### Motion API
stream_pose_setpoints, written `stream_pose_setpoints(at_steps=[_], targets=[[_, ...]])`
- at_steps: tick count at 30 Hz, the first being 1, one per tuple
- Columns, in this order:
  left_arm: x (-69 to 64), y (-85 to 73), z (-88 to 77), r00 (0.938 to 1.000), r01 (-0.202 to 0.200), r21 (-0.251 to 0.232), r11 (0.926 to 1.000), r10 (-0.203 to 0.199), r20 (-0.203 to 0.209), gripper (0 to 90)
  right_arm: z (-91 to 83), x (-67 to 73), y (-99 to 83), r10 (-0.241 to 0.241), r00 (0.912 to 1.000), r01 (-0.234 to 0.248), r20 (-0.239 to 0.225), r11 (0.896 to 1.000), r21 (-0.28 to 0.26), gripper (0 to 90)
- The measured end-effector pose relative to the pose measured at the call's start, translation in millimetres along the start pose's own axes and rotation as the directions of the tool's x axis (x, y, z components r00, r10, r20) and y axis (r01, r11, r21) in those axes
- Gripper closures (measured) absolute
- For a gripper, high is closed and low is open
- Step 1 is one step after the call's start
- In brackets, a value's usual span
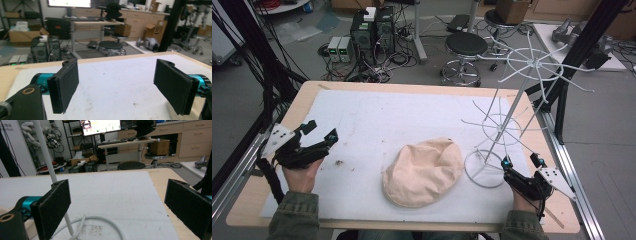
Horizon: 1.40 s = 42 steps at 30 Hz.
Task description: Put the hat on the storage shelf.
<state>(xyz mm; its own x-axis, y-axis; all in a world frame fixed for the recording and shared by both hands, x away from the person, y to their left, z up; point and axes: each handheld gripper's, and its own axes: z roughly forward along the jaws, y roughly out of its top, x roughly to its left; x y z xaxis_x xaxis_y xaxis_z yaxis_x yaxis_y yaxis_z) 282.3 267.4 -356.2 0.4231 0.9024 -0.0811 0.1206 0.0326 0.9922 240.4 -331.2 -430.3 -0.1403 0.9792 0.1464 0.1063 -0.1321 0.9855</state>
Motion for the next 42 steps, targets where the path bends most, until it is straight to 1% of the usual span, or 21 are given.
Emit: stream_pose_setpoints(at_steps=[1, 2, 4, 8, 9, 11, 13, 23, 25, 26, 28, 31, 33, 34, 35, 36, 37, 38, 40, 41, 42], targets=[[-7.1, 6.1, 7.7, 0.9995, -0.020, 0.016, 0.9997, 0.019, 0.026, 20.3, 0.3, -0.1, -0.1, 0.001, 1.0000, -0.001, -0.004, 1.000, -0.002, 5.9], [-7.1, 6.1, 7.7, 0.9995, -0.020, 0.016, 0.9997, 0.019, 0.026, 20.2, 0.3, -0.1, -0.1, 0.001, 1.0000, -0.001, -0.004, 1.000, -0.002, 5.9], [-19.0, 15.1, 21.3, 0.9972, -0.047, 0.045, 0.9979, 0.045, 0.061, 20.1, 1.0, -0.3, -0.2, 0.001, 0.9998, -0.001, -0.018, 1.000, -0.003, 5.9], [-29.7, 21.4, 33.3, 0.9940, -0.078, 0.069, 0.9945, 0.073, 0.082, 20.2, 0.6, 0.0, -0.1, -0.003, 0.9997, 0.003, -0.025, 1.000, -0.009, 5.9], [-33.6, 23.2, 39.7, 0.9921, -0.078, 0.084, 0.9934, 0.069, 0.105, 20.2, 0.4, -0.2, 0.0, -0.004, 0.9997, 0.004, -0.025, 1.000, -0.008, 5.9], [-35.4, 23.8, 42.9, 0.9909, -0.081, 0.094, 0.9923, 0.070, 0.115, 20.1, 0.4, -0.3, -0.1, -0.002, 0.9997, 0.002, -0.026, 1.000, -0.007, 5.9], [-40.4, 23.7, 51.3, 0.9864, -0.095, 0.128, 0.9872, 0.076, 0.146, 20.1, 0.5, -0.3, -0.1, -0.003, 0.9997, 0.003, -0.026, 1.000, -0.006, 5.9], [-53.7, 20.8, 68.7, 0.9762, -0.111, 0.190, 0.9756, 0.071, 0.205, 18.9, 0.7, 0.2, -0.2, -0.001, 0.9995, 0.000, -0.031, 1.000, -0.006, 5.9], [-59.8, 21.2, 76.7, 0.9689, -0.121, 0.217, 0.9687, 0.068, 0.238, 18.9, 0.5, 0.2, -0.1, -0.001, 0.9995, 0.001, -0.032, 1.000, -0.007, 5.9], [-59.8, 21.2, 76.7, 0.9689, -0.121, 0.217, 0.9687, 0.068, 0.238, 18.9, 0.6, 0.1, -0.2, 0.000, 0.9994, 0.000, -0.034, 1.000, -0.004, 5.9], [-64.9, 21.3, 83.7, 0.9628, -0.131, 0.237, 0.9627, 0.066, 0.262, 18.9, 1.1, 0.3, -0.4, 0.003, 0.9994, -0.003, -0.034, 1.000, -0.002, 5.9], [-70.0, 20.4, 89.6, 0.9597, -0.139, 0.252, 0.9578, 0.067, 0.273, 18.9, 1.2, 0.3, -0.4, 0.000, 0.9994, 0.000, -0.036, 1.000, -0.003, 5.9], [-75.8, 18.4, 96.7, 0.9526, -0.162, 0.276, 0.9473, 0.077, 0.294, 18.9, 0.8, 0.1, -0.3, 0.001, 0.9993, -0.001, -0.037, 1.000, -0.007, 5.9], [-80.4, 16.3, 102.0, 0.9460, -0.186, 0.300, 0.9357, 0.088, 0.312, 18.9, 0.7, -0.1, -0.2, 0.001, 0.9993, -0.001, -0.038, 1.000, -0.006, 5.9], [-80.4, 16.3, 102.0, 0.9460, -0.186, 0.300, 0.9357, 0.088, 0.312, 18.8, 0.7, -0.1, -0.2, 0.001, 0.9993, -0.001, -0.038, 1.000, -0.006, 5.9], [-84.9, 14.0, 107.4, 0.9357, -0.215, 0.329, 0.9194, 0.098, 0.339, 18.5, 0.9, 0.0, -0.4, 0.003, 0.9993, -0.003, -0.036, 1.000, -0.004, 5.9], [-84.9, 14.0, 107.4, 0.9357, -0.215, 0.329, 0.9194, 0.098, 0.339, 18.5, 0.9, 0.0, -0.4, 0.003, 0.9993, -0.003, -0.036, 1.000, -0.004, 5.9], [-86.8, 12.6, 110.6, 0.9293, -0.225, 0.349, 0.9097, 0.093, 0.358, 18.5, 1.0, -0.3, -0.4, 0.002, 0.9996, -0.002, -0.029, 1.000, -0.002, 5.9], [-89.7, 9.3, 116.7, 0.9272, -0.225, 0.372, 0.9007, 0.081, 0.366, 18.5, 1.1, -0.8, -0.5, 0.002, 0.9996, -0.002, -0.027, 1.000, -0.002, 5.9], [-89.7, 9.3, 116.7, 0.9272, -0.225, 0.372, 0.9007, 0.081, 0.366, 18.5, 1.0, -0.9, -0.5, 0.001, 0.9997, -0.001, -0.025, 1.000, -0.002, 5.9], [-90.9, 7.9, 119.1, 0.9253, -0.229, 0.379, 0.8965, 0.080, 0.371, 18.5, 1.0, -0.9, -0.5, 0.001, 0.9997, -0.001, -0.025, 1.000, -0.002, 5.9]])
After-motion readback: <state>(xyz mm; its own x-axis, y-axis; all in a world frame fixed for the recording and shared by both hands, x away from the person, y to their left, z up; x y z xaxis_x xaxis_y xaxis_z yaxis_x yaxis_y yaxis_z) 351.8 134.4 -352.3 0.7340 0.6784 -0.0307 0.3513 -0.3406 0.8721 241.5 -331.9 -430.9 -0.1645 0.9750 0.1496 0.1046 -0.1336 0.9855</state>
